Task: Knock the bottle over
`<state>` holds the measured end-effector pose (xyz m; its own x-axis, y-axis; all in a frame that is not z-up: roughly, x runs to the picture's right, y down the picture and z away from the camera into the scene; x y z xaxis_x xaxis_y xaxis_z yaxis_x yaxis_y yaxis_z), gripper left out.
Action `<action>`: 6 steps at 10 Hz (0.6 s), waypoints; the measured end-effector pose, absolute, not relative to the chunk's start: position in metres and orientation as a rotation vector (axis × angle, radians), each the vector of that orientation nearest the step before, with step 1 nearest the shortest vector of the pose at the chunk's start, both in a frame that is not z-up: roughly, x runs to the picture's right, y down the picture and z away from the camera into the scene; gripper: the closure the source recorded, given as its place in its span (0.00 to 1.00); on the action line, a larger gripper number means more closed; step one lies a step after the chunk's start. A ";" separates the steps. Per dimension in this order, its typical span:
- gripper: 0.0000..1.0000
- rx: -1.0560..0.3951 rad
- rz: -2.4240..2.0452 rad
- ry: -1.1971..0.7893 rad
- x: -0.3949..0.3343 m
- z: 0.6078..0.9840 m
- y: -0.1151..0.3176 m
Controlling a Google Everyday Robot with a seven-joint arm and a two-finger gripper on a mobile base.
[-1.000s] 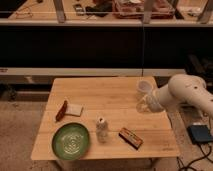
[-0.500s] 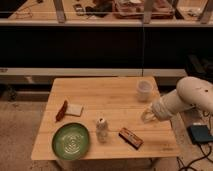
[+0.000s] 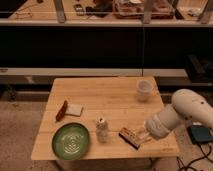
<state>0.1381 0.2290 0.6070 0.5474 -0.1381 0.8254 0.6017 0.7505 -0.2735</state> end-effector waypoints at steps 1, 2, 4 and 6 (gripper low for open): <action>1.00 -0.591 -0.473 -0.935 0.130 0.600 0.238; 1.00 -0.595 -0.478 -0.983 0.120 0.593 0.248; 1.00 -0.587 -0.501 -1.073 0.096 0.583 0.266; 1.00 -0.581 -0.527 -1.158 0.066 0.581 0.279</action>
<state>0.0661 0.2795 0.5805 0.3147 -0.0859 0.9453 0.6561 0.7394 -0.1512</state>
